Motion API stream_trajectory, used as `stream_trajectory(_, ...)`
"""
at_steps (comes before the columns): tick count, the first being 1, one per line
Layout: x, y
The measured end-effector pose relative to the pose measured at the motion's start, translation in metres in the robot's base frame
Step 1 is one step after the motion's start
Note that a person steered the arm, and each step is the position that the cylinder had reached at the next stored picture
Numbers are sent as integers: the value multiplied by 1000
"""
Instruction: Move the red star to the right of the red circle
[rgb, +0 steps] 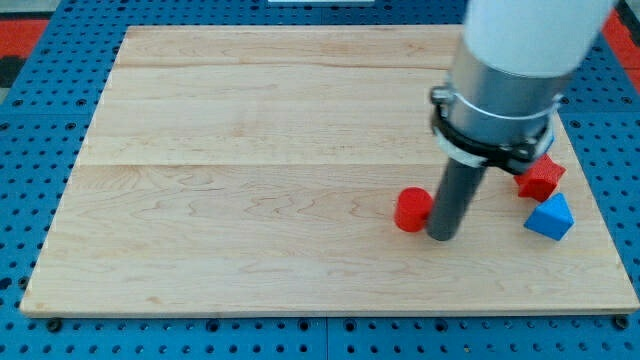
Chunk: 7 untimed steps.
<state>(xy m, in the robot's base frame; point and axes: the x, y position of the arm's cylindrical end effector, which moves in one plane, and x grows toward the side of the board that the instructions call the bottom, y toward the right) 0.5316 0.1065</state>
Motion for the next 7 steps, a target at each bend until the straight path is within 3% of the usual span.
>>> stream_trajectory(2, -34, -78)
stream_trajectory(3, -35, -74)
stream_trajectory(5, 6, 55)
stream_trajectory(7, 61, 110)
